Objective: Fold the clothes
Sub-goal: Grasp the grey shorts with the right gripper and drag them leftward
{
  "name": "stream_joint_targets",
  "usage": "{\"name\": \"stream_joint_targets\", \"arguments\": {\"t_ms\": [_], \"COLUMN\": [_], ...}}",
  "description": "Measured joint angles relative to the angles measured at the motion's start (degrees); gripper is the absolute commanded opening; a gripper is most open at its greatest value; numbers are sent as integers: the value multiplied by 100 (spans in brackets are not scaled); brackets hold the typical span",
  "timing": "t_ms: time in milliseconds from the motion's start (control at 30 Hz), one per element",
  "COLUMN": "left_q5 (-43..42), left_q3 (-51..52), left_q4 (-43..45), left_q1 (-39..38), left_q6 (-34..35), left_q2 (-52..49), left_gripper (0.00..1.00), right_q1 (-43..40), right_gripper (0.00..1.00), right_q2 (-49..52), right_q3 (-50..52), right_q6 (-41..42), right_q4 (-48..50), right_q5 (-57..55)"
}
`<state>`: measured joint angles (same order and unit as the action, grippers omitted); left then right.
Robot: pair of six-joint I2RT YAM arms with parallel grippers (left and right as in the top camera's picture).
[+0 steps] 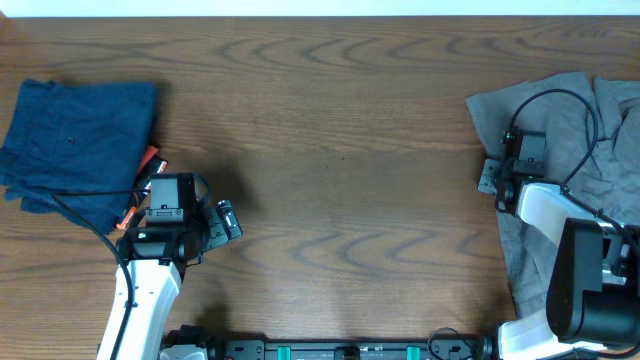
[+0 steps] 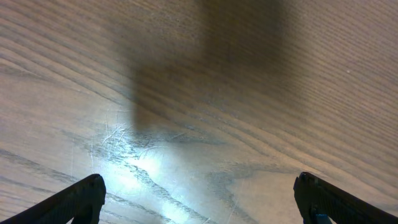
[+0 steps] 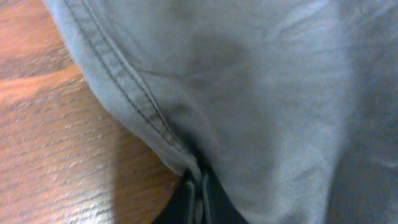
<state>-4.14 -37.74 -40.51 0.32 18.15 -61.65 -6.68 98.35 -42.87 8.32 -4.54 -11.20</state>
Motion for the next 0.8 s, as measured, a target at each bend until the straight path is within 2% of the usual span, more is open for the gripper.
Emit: {"name": "stream_joint_targets", "arguments": {"t_ms": [100, 233, 367, 400, 500, 567, 600, 633, 667, 700, 800], "left_q5": [0, 0, 0, 0, 0, 0, 0, 0, 0, 0, 0], "left_q3": [0, 0, -2, -2, -2, -2, -2, -2, -2, -2, -2], "left_q4": [0, 52, 140, 175, 275, 352, 363, 363, 365, 367, 365], "left_q1": [0, 0, 0, 0, 0, 0, 0, 0, 0, 0, 0], "left_q6": [0, 0, 2, 0, 0, 0, 0, 2, 0, 0, 0], "left_q2": [0, 0, 0, 0, -2, -2, -2, -2, -2, -2, -2], "left_gripper": [98, 98, 98, 98, 98, 98, 98, 98, 98, 98, 98], "right_q1": [-2, 76, 442, 610, 1047, 1373, 1541, 1692, 1797, 1878, 1888], "right_gripper": [1, 1, 1, 1, 31, 40, 51, 73, 84, 99, 99], "right_q2": [17, 81, 260, 308, 328, 317, 302, 286, 282, 282, 282], "right_q3": [-17, -9, 79, 122, 131, 85, 39, -4, -28, -46, -48], "right_q6": [96, 225, 546, 787, 1300, 1475, 1545, 1598, 1641, 1628, 1567], "right_q4": [46, 448, 1554, 2229, 3735, 4509, 4699, 4739, 4712, 4627, 4146], "right_q5": [136, 968, 2063, 2321, 2739, 2909, 2966, 3001, 3045, 3069, 3097]}}
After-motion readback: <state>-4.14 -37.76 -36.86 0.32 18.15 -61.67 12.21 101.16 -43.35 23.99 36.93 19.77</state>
